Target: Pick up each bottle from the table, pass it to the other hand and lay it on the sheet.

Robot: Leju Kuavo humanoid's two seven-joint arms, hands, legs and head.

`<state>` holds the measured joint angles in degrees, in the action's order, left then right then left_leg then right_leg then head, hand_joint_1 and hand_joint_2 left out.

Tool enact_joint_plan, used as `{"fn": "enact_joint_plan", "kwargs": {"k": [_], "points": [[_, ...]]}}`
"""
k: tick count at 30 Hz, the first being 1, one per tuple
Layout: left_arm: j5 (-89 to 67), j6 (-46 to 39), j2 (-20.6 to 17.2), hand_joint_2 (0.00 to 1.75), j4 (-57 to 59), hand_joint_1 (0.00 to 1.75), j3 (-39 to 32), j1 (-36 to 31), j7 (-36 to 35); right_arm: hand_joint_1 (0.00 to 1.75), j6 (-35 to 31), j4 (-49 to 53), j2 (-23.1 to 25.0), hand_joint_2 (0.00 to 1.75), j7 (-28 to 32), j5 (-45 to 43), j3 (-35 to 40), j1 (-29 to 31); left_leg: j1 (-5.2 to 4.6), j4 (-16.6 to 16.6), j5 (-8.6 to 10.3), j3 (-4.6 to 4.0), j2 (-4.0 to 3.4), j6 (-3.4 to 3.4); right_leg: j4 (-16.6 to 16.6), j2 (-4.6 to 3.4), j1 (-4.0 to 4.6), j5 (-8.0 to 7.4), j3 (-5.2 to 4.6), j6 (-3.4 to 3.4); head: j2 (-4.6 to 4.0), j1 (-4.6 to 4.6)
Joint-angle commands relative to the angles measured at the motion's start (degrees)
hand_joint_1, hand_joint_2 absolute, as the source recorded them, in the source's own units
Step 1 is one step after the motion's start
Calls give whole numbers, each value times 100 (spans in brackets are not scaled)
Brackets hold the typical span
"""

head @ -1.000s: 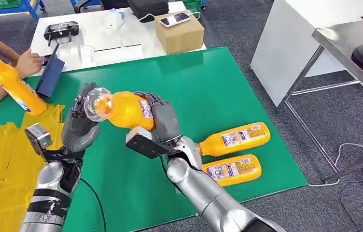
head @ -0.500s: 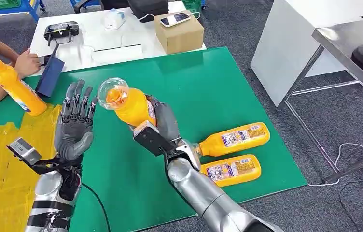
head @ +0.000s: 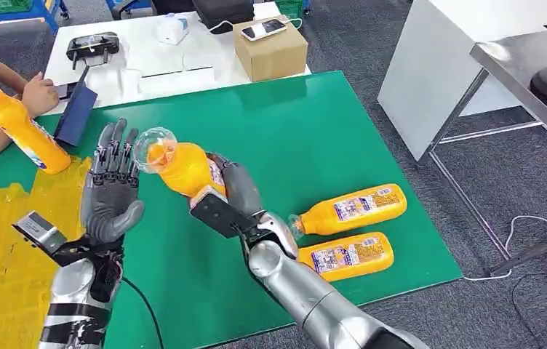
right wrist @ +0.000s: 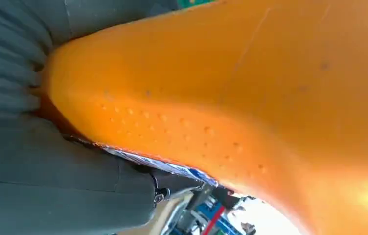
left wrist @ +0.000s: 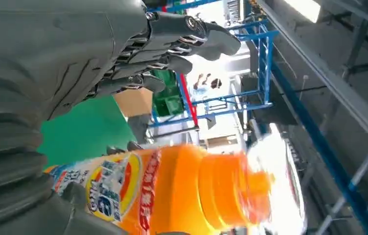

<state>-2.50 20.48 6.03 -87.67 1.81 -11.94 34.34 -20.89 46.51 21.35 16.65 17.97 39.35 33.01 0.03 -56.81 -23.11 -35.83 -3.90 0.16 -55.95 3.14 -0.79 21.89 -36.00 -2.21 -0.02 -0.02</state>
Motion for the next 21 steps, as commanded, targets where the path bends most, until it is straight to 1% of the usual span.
{"fn": "enact_joint_plan", "kwargs": {"k": [1, 4, 5, 7, 8, 9, 10, 11, 13, 14, 16, 17, 18, 19, 20, 21], "points": [[-387, -20, -135, 175, 172, 0, 338, -79, 55, 175, 124, -613, -135, 175, -293, -126, 1076, 551, 2, 2, -5, 16, 19, -2, 1, -13, -3, 6, 16, 5, 0, 0], [-392, -4, -153, 175, 201, 0, 358, -82, 53, 175, 149, -599, -135, 175, -302, -146, 1137, 551, 3, 1, -7, 18, 21, -2, 1, -14, -3, 7, 18, 6, 0, 0], [-393, 8, -184, 175, 282, 0, 380, -72, 54, 175, 173, -535, -135, 175, -393, -172, 1452, 552, 8, -3, -14, 31, 31, -4, 0, -20, -1, 13, 33, 9, 0, 0], [-392, 13, -194, 175, 283, 0, 379, -65, 62, 175, 144, -500, -135, 175, -419, -187, 1496, 530, 1, 4, -4, 16, 18, -2, 3, -12, -4, 4, 16, 5, 0, 2], [-392, 15, -202, 175, 264, 0, 370, -51, 63, 175, 169, -496, -135, 175, -428, -171, 1575, 537, 13, -8, -27, 56, 45, -7, -5, -34, -1, 24, 57, 16, 0, 0], [-391, 21, -209, 175, 232, 0, 363, -22, 60, 175, 178, -474, -135, 175, -459, -129, 1703, 532, 5, 1, -8, 23, 27, -3, 2, -13, -2, 8, 24, 8, 0, 0], [-390, 23, -213, 175, 223, 0, 359, -8, 57, 175, 181, -451, -135, 175, -482, -117, 1764, 522, 3, 3, -4, 15, 20, -2, 4, -10, -2, 5, 15, 6, 0, 0], [-394, 26, -225, 175, 220, 0, 356, 13, 57, 175, 207, -396, -135, 175, -518, -116, 1873, 491, 9, -2, -14, 33, 31, -5, 1, -22, 0, 13, 34, 11, 0, 0], [-457, 69, -284, 175, 252, 0, 407, 33, 55, 175, 199, -333, -135, 175, -598, -85, 2061, 472, 1, 5, -3, 13, 15, -2, 4, -12, -3, 3, 12, 5, 0, 0], [-511, 83, -328, 175, 303, 0, 438, 28, 61, 175, 166, -306, -135, 175, -635, -72, 2155, 471, 7, 0, -13, 30, 28, -4, 1, -20, -1, 12, 30, 10, 0, 0], [-543, 97, -354, 175, 355, 0, 460, 33, 77, 175, 206, -289, -135, 175, -664, -83, 2231, 461, 2, 4, -3, 13, 18, -2, 3, -9, -2, 4, 13, 6, 0, 0], [-555, 96, -364, 175, 365, 0, 461, 39, 96, 175, 216, -289, -135, 175, -678, -79, 2271, 459, 7, 1, -12, 30, 32, -5, 1, -16, -1, 13, 31, 10, 0, 0], [-555, 96, -371, 175, 370, 0, 457, 44, 96, 175, 220, -297, -135, 175, -680, -75, 2285, 444, 5, 2, -10, 29, 35, -4, 2, -11, -2, 13, 31, 9, 0, 2], [-556, 96, -375, 175, 385, 0, 450, 39, 96, 175, 229, -307, -135, 175, -694, -57, 2325, 452, 3, 5, -5, 19, 22, -2, 4, -11, -2, 6, 18, 7, 0, -2], [-543, 105, -379, 175, 408, 0, 434, 32, 98, 175, 238, -338, -135, 175, -714, -44, 2368, 437, 8, 0, -14, 35, 32, -4, 2, -19, 0, 14, 35, 11, 0, 0], [-536, 108, -390, 175, 418, 0, 419, 35, 98, 175, 248, -351, -135, 175, -716, -46, 2385, 423, 6, 3, -8, 25, 29, -3, 4, -11, -1, 10, 26, 8, 0, 0]]}}
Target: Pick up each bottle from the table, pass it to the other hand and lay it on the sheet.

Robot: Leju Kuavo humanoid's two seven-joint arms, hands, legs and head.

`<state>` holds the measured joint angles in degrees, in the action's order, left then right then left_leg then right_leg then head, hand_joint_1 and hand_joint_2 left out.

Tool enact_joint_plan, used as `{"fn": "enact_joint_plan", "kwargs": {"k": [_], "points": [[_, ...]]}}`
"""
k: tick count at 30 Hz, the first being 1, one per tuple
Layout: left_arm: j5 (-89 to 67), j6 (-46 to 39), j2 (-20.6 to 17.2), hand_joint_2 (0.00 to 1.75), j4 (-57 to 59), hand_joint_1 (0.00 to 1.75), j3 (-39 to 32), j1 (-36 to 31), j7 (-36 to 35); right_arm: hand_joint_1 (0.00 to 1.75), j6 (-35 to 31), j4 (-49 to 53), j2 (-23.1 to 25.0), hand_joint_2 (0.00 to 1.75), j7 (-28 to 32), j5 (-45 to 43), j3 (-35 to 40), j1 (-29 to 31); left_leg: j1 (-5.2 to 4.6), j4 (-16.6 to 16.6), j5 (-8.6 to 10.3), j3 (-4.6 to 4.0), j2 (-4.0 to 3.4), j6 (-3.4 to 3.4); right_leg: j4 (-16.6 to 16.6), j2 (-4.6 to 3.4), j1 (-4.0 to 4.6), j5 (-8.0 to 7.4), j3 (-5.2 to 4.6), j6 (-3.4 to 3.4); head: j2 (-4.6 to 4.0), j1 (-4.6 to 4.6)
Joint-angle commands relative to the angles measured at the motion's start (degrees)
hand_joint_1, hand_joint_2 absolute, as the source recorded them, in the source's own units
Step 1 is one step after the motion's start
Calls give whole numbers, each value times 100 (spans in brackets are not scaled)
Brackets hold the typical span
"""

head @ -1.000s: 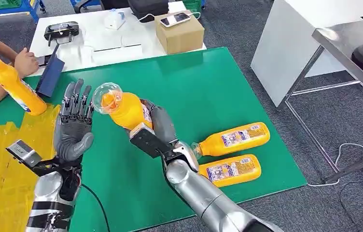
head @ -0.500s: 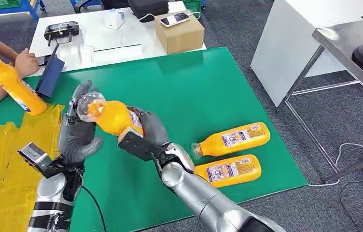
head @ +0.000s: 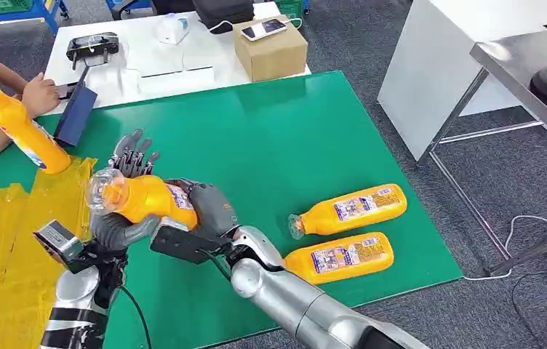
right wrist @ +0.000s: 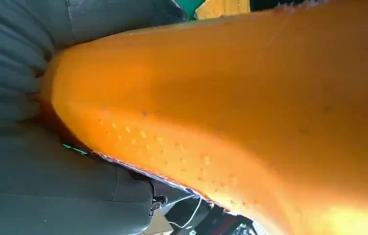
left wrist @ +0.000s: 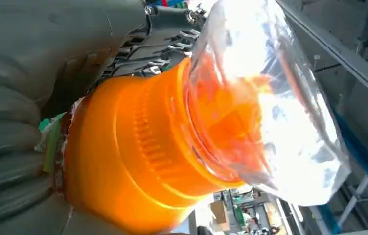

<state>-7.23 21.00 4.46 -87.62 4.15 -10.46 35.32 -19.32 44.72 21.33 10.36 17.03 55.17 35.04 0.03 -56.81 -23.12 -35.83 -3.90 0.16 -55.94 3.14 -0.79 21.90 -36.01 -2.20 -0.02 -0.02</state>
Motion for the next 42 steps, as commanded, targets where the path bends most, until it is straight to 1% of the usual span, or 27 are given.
{"fn": "enact_joint_plan", "kwargs": {"k": [1, 2, 3, 4, 5, 7, 9, 10, 11, 13, 14, 15, 17, 19, 22, 23, 28, 30, 31, 32, 34, 35, 37, 38, 39, 41, 42], "points": [[-20, 73, -229, 175, 432, 7, 153, -108, 1, 175, 89, -202, -133, 175, -96, 53, 831, 220, 4, 3, -6, 22, 31, -3, 3, -6, -2, 9, 25, 7, 0, 0], [5, 87, -233, 175, 447, 86, 129, -107, 1, 175, 89, -235, -133, 175, -110, 60, 855, 207, 15, -7, -24, 54, 58, -7, -3, -20, 1, 27, 60, 16, 0, 0], [5, 87, -233, 175, 447, 169, 129, -107, 1, 175, 89, -235, -133, 175, -110, 60, 855, 207, 7, 2, -10, 30, 35, -4, 4, -11, 0, 11, 33, 9, 0, 2], [15, 94, -246, 175, 454, 169, 113, -107, 4, 175, 97, -262, -133, 175, -110, 58, 856, 205, 11, -2, -18, 45, 47, -5, 1, -18, 0, 19, 49, 13, 0, 0], [19, 94, -251, 175, 452, 175, 105, -113, 6, 175, 105, -277, -133, 175, -110, 57, 863, 189, 6, 4, -7, 27, 31, -3, 5, -11, 0, 8, 29, 8, 0, 0], [44, 108, -262, 175, 453, 175, 71, -113, 17, 175, 126, -327, -133, 175, -110, 62, 887, 196, 5, 4, -5, 21, 32, -3, 5, -4, -1, 8, 24, 7, 0, 2], [60, 122, -280, 175, 424, 175, 32, -82, 30, 175, 130, -419, -133, 175, -104, 93, 927, 152, 13, -1, -19, 49, 53, -6, 1, -16, 1, 22, 54, 14, 0, 0], [66, 131, -289, 175, 413, 175, 16, -67, 34, 175, 124, -466, -133, 175, -101, 104, 933, 132, 5, 5, -5, 22, 30, -3, 5, -6, -1, 7, 24, 7, 0, 0], [80, 150, -293, 175, 405, 175, 3, -54, 42, 175, 124, -498, -133, 175, -90, 107, 935, 121, 4, 5, -3, 16, 24, -2, 6, -4, -1, 5, 19, 5, 0, 0], [87, 163, -293, 175, 404, 175, -12, -47, 45, 175, 120, -550, -133, 175, -83, 113, 935, 109, 9, 3, -11, 36, 41, -4, 5, -10, 0, 14, 40, 10, 0, 0], [87, 163, -293, 175, 404, 175, -12, -47, 45, 175, 120, -550, -133, 175, -83, 113, 935, 109, 3, 6, -3, 18, 28, -2, 5, -2, -2, 6, 20, 6, 0, 0], [87, 163, -293, 175, 404, 175, -12, -47, 45, 175, 120, -550, -133, 175, -83, 113, 935, 109, 8, 4, -8, 29, 40, -4, 6, -4, 1, 11, 33, 8, 0, 0], [87, 163, -286, 175, 400, 175, -8, -54, 45, 175, 124, -562, -133, 175, -85, 114, 936, 104, 4, 5, -2, 15, 28, -2, 5, 0, -1, 5, 17, 5, 0, 2], [87, 163, -286, 175, 400, 175, -8, -54, 45, 175, 124, -562, -133, 175, -85, 114, 936, 104, 12, -1, -16, 43, 51, -4, 4, -10, 2, 18, 49, 11, 0, 2], [87, 164, -282, 175, 408, 175, -15, -67, 45, 175, 143, -602, -133, 175, -94, 130, 958, 97, 3, 5, -3, 18, 32, -2, 4, 0, -2, 7, 20, 6, 0, 2], [87, 164, -282, 175, 408, 175, -15, -67, 45, 175, 143, -602, -133, 175, -94, 130, 958, 97, 10, 1, -11, 35, 49, -4, 3, -5, 0, 16, 40, 10, 0, 0], [98, 185, -287, 175, 429, 175, -39, -84, 48, 175, 161, -698, -133, 175, -117, 156, 982, 90, 10, 1, -11, 35, 51, -4, 3, -3, 1, 16, 40, 11, 0, 2], [102, 192, -283, 175, 441, 175, -53, -87, 47, 175, 158, -736, -133, 175, -112, 167, 991, 84, 15, -4, -20, 51, 63, -6, 1, -11, 3, 24, 57, 15, 0, 0], [102, 193, -281, 175, 441, 175, -53, -84, 47, 175, 156, -739, -133, 175, -113, 168, 991, 82, 8, 3, -6, 26, 42, -3, 5, -1, 0, 11, 30, 8, 0, 0], [102, 193, -281, 175, 441, 175, -53, -84, 47, 175, 156, -739, -133, 175, -113, 168, 991, 82, 13, -1, -14, 39, 54, -5, 4, -5, 2, 18, 46, 11, 0, 0], [101, 193, -284, 175, 445, 175, -54, -70, 47, 175, 159, -738, -133, 175, -114, 172, 1000, 77, 11, 0, -12, 36, 53, -4, 3, -3, 1, 17, 41, 11, 0, 0], [101, 193, -284, 175, 445, 175, -54, -70, 47, 175, 159, -738, -133, 175, -114, 172, 1000, 77, 8, 3, -6, 23, 39, -3, 6, -2, 1, 9, 26, 8, 0, 0], [95, 198, -281, 175, 399, 175, -79, -39, 44, 175, 133, -723, -133, 175, -189, 198, 1018, 75, 12, -2, -16, 40, 54, -5, 2, -7, 2, 20, 46, 12, 0, 0], [95, 198, -281, 175, 399, 175, -79, -39, 44, 175, 133, -723, -133, 175, -189, 198, 1018, 75, 8, 3, -8, 27, 40, -3, 6, -3, 1, 12, 31, 8, 0, 0], [95, 207, -267, 175, 367, 175, -104, -12, 44, 2, 22, -718, -133, 175, -215, 288, 1036, 83, 13, -1, -16, 41, 54, -5, 3, -7, 2, 20, 47, 12, 0, 0], [96, 224, -259, 175, 350, 175, -125, 31, 44, 0, -118, -707, -133, 175, -243, 449, 1055, 77, 6, 3, -6, 21, 34, -3, 5, -3, 0, 9, 24, 7, 0, 0], [98, 234, -254, 175, 321, 175, -132, 53, 44, 0, -106, -658, -133, 175, -239, 439, 989, 49, 10, 2, -12, 36, 46, -4, 4, -8, 1, 16, 40, 10, 0, 0]]}}
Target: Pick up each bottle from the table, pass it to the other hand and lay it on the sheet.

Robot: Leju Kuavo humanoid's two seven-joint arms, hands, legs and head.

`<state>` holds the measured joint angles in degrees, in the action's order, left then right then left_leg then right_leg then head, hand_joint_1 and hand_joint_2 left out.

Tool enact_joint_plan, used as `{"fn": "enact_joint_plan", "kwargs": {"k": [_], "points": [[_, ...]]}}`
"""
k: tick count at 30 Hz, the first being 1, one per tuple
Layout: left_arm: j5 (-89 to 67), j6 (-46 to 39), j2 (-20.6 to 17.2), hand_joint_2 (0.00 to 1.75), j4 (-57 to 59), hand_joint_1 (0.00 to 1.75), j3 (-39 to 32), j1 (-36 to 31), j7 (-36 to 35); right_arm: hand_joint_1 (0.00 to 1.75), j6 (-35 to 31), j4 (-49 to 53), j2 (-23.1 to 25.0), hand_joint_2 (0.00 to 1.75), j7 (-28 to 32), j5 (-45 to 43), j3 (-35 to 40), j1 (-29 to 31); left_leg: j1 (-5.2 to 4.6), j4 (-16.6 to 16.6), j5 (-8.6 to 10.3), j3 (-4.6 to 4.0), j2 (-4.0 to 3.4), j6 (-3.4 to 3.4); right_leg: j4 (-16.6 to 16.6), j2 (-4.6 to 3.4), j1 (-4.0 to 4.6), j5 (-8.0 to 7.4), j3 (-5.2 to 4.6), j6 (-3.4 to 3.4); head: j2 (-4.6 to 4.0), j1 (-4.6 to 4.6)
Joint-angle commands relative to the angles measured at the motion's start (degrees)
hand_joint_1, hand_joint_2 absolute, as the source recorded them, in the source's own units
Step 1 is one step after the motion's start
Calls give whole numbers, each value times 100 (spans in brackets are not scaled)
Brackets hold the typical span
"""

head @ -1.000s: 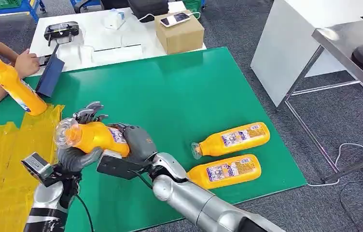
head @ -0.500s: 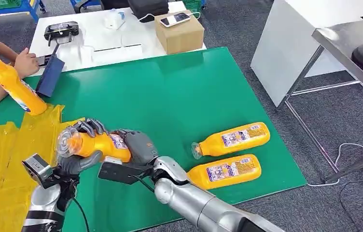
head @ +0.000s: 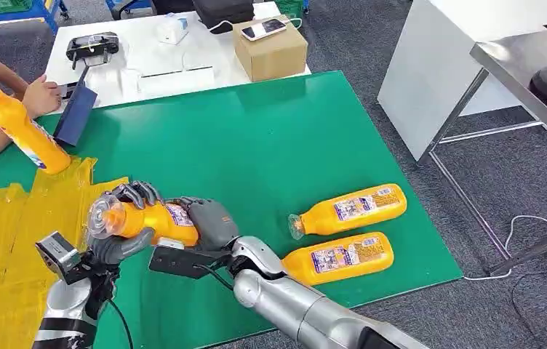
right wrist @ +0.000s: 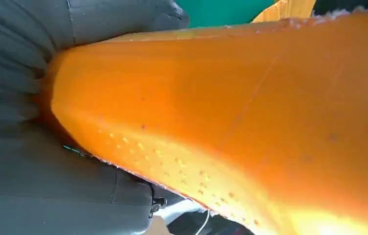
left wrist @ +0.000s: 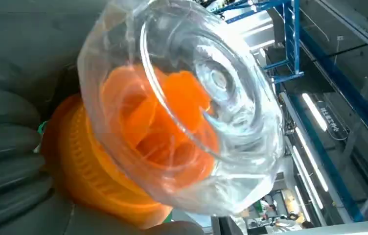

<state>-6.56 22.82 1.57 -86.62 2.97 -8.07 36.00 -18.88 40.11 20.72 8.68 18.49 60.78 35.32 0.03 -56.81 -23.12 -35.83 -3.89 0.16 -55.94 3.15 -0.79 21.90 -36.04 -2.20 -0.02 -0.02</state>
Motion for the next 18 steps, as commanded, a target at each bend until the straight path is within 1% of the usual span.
{"fn": "enact_joint_plan", "kwargs": {"k": [1, 2, 3, 5, 8, 10, 11, 12, 13, 14, 15, 17, 18], "points": [[30, 59, 38, 175, 225, 175, -19, -192, -23, 0, -158, -191, -72, 0, -60, 327, 396, 18, 6, 3, -4, 18, 29, -2, 5, -3, 1, 7, 22, 6, 0, 2], [30, 59, 38, 175, 225, 175, -19, -192, -23, 0, -158, -191, -72, 0, -60, 327, 396, 18, 9, 0, -12, 32, 42, -4, 1, -9, 0, 15, 37, 10, 0, -2], [28, 67, 47, 175, 242, 175, -20, -202, -23, 0, -117, -252, -72, 0, -177, 434, 422, 72, 5, 3, -6, 21, 35, -3, 3, -3, -1, 10, 26, 7, 0, 2], [28, 69, 48, 175, 244, 175, -21, -204, -23, 0, -97, -245, -72, 0, -182, 421, 402, 67, 15, -6, -21, 46, 57, -5, -2, -14, 3, 24, 54, 13, 0, 0], [29, 70, 52, 175, 242, 175, -21, -215, -23, 0, -83, -265, -72, 0, -186, 424, 395, 76, 6, 2, -4, 17, 33, -2, 4, -2, 0, 7, 22, 6, 0, 0], [29, 73, 55, 175, 240, 175, -22, -221, -23, 0, -90, -266, -72, 0, -189, 455, 411, 63, 14, -7, -19, 45, 58, -5, -2, -13, 2, 22, 53, 13, 0, 0], [29, 73, 55, 175, 240, 175, -22, -221, -23, 0, -90, -266, -72, 0, -189, 455, 411, 63, 6, 3, -4, 17, 34, -2, 4, -1, 0, 7, 22, 6, 0, 0], [26, 56, 65, 175, 243, 175, -38, -224, -22, 0, -89, -256, -72, 0, -193, 478, 402, 56, 11, -2, -13, 35, 50, -4, 2, -6, 1, 17, 42, 10, 0, 0], [-4, 0, 74, 175, 227, 175, -59, -223, -4, 0, -94, -245, -72, 0, -203, 526, 384, 50, 17, -8, -24, 52, 66, -6, -2, -13, 3, 28, 61, 15, 0, 0], [-44, -53, 76, 175, 205, 175, -70, -220, 18, 0, -96, -239, -72, 0, -205, 534, 371, 45, 5, 3, -4, 18, 33, -3, 4, -2, 0, 8, 23, 6, 0, 0], [-272, -311, 88, 175, 128, 175, -106, -216, 71, 0, -145, -240, -72, 0, -216, 581, 345, 43, 10, -1, -11, 29, 46, -4, 2, -5, 1, 15, 36, 9, 0, 0], [-400, -456, 83, 175, 76, 175, -127, -245, 76, 0, -150, -243, -72, 0, -213, 609, 302, 48, 5, 2, -3, 14, 31, -2, 4, -1, 1, 6, 19, 6, 0, 0], [-399, -456, 75, 175, 64, 175, -135, -259, 76, 0, -146, -245, -72, 0, -213, 608, 298, 53, 12, -5, -14, 32, 50, -4, 0, -6, 3, 18, 40, 11, 0, 0]]}}
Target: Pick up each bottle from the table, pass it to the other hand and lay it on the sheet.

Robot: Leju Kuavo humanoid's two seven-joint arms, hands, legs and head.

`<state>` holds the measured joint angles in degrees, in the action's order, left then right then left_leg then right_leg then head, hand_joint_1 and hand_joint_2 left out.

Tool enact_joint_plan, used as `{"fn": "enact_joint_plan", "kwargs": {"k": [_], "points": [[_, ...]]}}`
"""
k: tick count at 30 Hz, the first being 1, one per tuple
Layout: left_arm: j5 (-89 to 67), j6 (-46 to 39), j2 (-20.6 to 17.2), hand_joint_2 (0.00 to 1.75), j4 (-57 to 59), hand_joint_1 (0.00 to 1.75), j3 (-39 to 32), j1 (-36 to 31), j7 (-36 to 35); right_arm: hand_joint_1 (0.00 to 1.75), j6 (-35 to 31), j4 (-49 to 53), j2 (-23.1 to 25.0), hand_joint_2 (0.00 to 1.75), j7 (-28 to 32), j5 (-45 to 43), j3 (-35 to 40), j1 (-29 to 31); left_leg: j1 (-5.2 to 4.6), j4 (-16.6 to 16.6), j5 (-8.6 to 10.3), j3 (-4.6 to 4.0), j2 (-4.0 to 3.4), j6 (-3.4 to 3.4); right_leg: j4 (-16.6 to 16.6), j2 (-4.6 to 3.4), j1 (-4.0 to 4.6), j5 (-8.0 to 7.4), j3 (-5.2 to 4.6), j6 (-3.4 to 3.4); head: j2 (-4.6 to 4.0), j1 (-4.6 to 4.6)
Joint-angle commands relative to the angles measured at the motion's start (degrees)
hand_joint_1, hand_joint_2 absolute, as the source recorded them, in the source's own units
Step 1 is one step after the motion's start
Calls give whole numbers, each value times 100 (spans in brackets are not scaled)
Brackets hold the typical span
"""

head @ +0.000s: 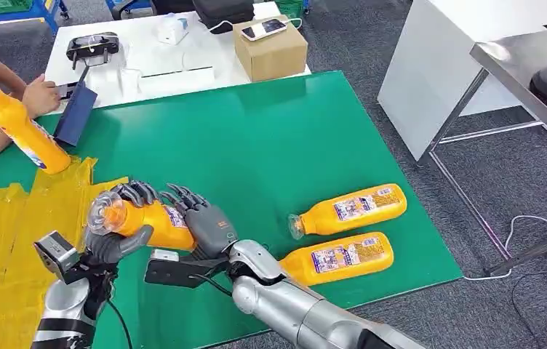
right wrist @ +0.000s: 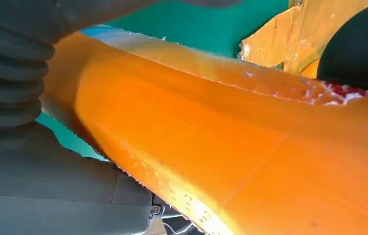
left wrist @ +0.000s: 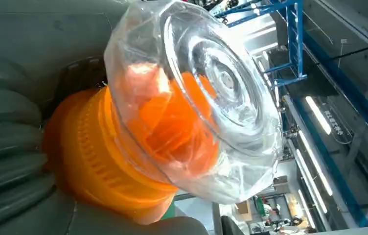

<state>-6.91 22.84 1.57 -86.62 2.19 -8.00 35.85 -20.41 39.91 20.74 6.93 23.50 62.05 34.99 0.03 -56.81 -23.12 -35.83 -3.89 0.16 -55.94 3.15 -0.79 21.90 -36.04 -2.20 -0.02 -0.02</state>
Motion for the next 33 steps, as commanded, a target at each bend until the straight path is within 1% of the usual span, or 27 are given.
{"fn": "enact_joint_plan", "kwargs": {"k": [1, 2, 3, 4, 6, 7, 8, 9, 10, 11, 12, 16, 17, 18, 19, 20, 21, 22, 23, 24, 26, 27, 28, 29, 30, 32, 33], "points": [[-364, -458, 75, 175, 64, 175, -56, -266, 91, 0, 7, -226, -74, 0, -38, 108, 171, 87, 6, 0, -4, 13, 34, -3, 2, -1, 1, 8, 19, 6, 0, 0], [-364, -458, 75, 175, 64, 175, -56, -266, 91, 0, 7, -226, -74, 0, -38, 108, 171, 87, 12, -5, -14, 31, 50, -4, -1, -6, 3, 17, 39, 10, 0, 0], [-364, -458, 75, 175, 64, 175, -56, -266, 91, 0, 7, -226, -74, 0, -38, 108, 171, 87, 8, -2, -9, 23, 42, -3, 0, -4, 1, 13, 29, 8, 0, 0], [-816, -922, 56, 175, 12, 175, -73, -270, 94, 0, -49, -204, -74, 0, -12, 220, 35, 57, 11, -4, -13, 30, 45, -4, -1, -9, 2, 16, 36, 9, 0, 0], [-1240, -1354, -20, 175, -37, 175, -132, -324, 82, 0, -104, -160, -74, 0, 46, 347, -150, 48, 14, -8, -18, 38, 55, -5, -4, -11, 3, 22, 46, 13, 0, -2], [-1459, -1561, -69, 175, -51, 175, -178, -346, 72, 0, -100, -119, -74, 0, 82, 415, -267, 45, 8, -1, -3, 12, 36, -3, 1, 1, 2, 8, 18, 7, 0, 2], [-1824, -1862, -164, 175, -54, 175, -233, -359, 82, 0, -69, -23, -74, 0, 136, 599, -516, 13, 7, 0, -1, 7, 30, -3, 3, 0, 3, 4, 12, 6, 0, 0], [-2046, -2035, -223, 175, -50, 175, -285, -350, 79, 0, -42, 63, -74, 0, 162, 772, -719, -23, 11, -6, -10, 21, 42, -4, -2, -6, 3, 13, 27, 10, 0, 0], [-2237, -2191, -265, 175, -42, 175, -355, -332, 69, 0, 17, 159, -74, 0, 198, 958, -932, -68, 8, -4, -7, 14, 30, -4, -2, -10, 2, 8, 17, 8, 0, -2], [-2467, -2387, -303, 175, -16, 175, -447, -298, 68, 0, 107, 307, -74, 0, 255, 1201, -1231, -152, 14, -10, -18, 33, 45, -6, -7, -18, 4, 19, 37, 13, 0, 2], [-2517, -2423, -329, 175, 20, 175, -494, -286, 67, 0, 150, 383, -81, 0, 277, 1288, -1350, -183, 9, -3, -6, 15, 35, -4, -1, -5, 3, 9, 20, 8, 0, 2], [-2526, -2431, -331, 175, 35, 175, -517, -275, 90, 0, 195, 419, -81, 0, 282, 1351, -1416, -208, 7, -1, -8, 21, 31, -5, -3, -12, 0, 11, 24, 9, 0, 0], [-2732, -2650, -329, 175, 57, 175, -524, -255, 78, 0, 244, 500, -74, 0, 332, 1525, -1560, -283, 10, -2, -6, 16, 29, -5, 0, -7, 4, 8, 20, 8, 0, 2], [-2919, -2845, -365, 175, 79, 175, -552, -230, 31, 0, 267, 558, -74, 0, 365, 1609, -1648, -318, 21, -14, -26, 48, 58, -10, -11, -22, 7, 29, 55, 19, 0, 0], [-3238, -3179, -415, 175, 113, 175, -602, -194, -14, 0, 305, 661, -92, 0, 388, 1692, -1735, -361, 8, 0, -6, 19, 37, -4, 0, -3, 1, 10, 23, 8, 0, -2], [-3479, -3402, -478, 175, 211, 175, -596, -277, -80, 0, 364, 749, -74, 0, 376, 1731, -1775, -354, 14, -5, -15, 34, 49, -5, -3, -9, 3, 19, 40, 12, 0, 0], [-3688, -3568, -521, 175, 261, 175, -596, -305, -164, 0, 382, 803, -77, 0, 342, 1798, -1782, -356, 13, -3, -13, 32, 44, -4, 0, -10, 4, 16, 37, 10, 0, 0], [-3675, -3560, -545, 175, 279, 175, -610, -319, -160, 0, 387, 827, -74, 0, 334, 1803, -1779, -348, 9, 0, -8, 22, 32, -3, -1, -11, 1, 10, 25, 8, 0, 0], [-4064, -3909, -574, 175, 319, 175, -614, -321, -284, 0, 435, 900, -83, 0, 304, 1835, -1797, -376, 6, 1, -3, 11, 26, -2, 0, -6, 1, 6, 14, 6, 0, 2], [-4404, -4177, -627, 175, 348, 175, -562, -281, -382, 0, 458, 963, -112, 0, 285, 1891, -1812, -412, 10, -4, -9, 20, 35, -3, -3, -11, 2, 11, 25, 8, 0, 2], [-5714, -4777, -871, 175, 513, 175, -381, -165, -990, 0, 476, 1110, -209, 0, 304, 1937, -1850, -485, 8, 4, -4, 18, 29, -4, 2, -6, 1, 7, 21, 8, 0, 2], [-6174, -4761, -1005, 175, 650, 175, -273, -148, -1263, 0, 486, 1194, -266, 0, 311, 1932, -1867, -513, 14, 2, -13, 38, 42, -7, 2, -13, 4, 16, 42, 13, 0, 0], [-6557, -4790, -1108, 175, 831, 175, -177, -165, -1506, 0, 517, 1305, -332, 0, 311, 1920, -1882, -542, 8, 7, -5, 28, 35, -5, 5, -5, 1, 10, 30, 9, 0, 2], [-7314, -4814, -1298, 175, 1082, 175, 7, -167, -1969, 0, 511, 1489, -436, 0, 298, 1924, -1895, -583, 5, 10, -2, 24, 31, -3, 6, -1, -1, 7, 26, 8, 0, 0], [-7618, -4799, -1400, 175, 1259, 175, 122, -170, -2185, 0, 531, 1651, -516, 0, 287, 1922, -1905, -613, 11, 9, -7, 38, 45, -5, 7, -6, 2, 13, 42, 12, 0, 2], [-7882, -4651, -1604, 175, 1614, 175, 220, -157, -2423, 0, 610, 2003, -685, 0, 266, 1891, -1922, -651, 4, 11, 0, 23, 30, -2, 7, 0, -2, 6, 23, 6, 0, 0], [-7918, -4648, -1657, 175, 1721, 175, 253, -151, -2464, 0, 674, 2195, -766, 0, 243, 1850, -1931, -682, 16, 6, -17, 61, 63, -7, 6, -13, 2, 23, 67, 16, 0, 2]]}}
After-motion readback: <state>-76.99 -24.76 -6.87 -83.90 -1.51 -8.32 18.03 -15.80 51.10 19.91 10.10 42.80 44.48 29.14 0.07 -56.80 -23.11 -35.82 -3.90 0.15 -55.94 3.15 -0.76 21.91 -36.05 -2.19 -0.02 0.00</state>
